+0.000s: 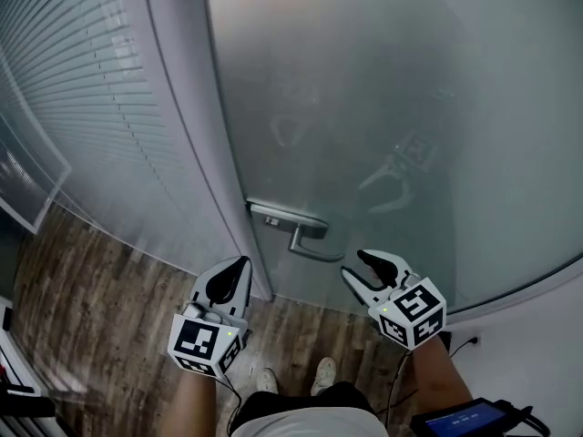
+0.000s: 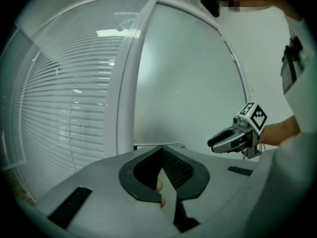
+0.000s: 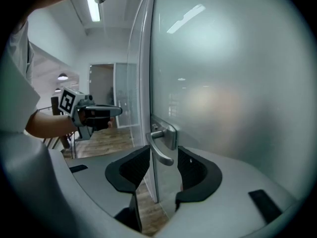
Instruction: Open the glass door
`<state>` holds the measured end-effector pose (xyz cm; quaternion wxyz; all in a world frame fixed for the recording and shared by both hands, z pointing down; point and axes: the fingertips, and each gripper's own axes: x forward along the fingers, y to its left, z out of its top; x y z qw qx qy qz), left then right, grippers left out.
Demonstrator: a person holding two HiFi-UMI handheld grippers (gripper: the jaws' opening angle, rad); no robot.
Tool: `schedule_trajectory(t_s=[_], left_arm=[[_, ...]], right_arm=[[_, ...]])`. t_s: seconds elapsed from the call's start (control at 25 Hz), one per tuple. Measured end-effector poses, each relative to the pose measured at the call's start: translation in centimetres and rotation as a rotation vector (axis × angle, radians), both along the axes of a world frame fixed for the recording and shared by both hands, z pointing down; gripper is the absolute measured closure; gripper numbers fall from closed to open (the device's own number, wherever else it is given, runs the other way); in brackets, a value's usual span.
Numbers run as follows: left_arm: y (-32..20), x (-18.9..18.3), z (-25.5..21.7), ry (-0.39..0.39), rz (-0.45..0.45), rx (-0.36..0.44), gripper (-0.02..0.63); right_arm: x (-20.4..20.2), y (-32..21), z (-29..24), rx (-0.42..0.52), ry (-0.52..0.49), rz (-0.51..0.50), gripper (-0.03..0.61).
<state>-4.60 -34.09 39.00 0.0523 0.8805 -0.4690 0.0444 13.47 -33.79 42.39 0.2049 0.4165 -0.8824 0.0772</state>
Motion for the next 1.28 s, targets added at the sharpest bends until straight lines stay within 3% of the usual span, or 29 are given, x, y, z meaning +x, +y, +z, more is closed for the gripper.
schedule_trajectory(t_s=[0.44, 1.28], left_arm=[[-0.5, -0.7, 2.2, -0.005, -0.021, -0.04, 0.615], [-0.7, -0.5, 2.6, 0.002, -0.009, -0.048, 0.615]], right_arm=[[-0.9, -2.5, 5.5, -0.124, 0.19, -0.11, 0.405], [-1.1, -2.8, 5.9, -0.096, 0.19, -0.064, 0.462]])
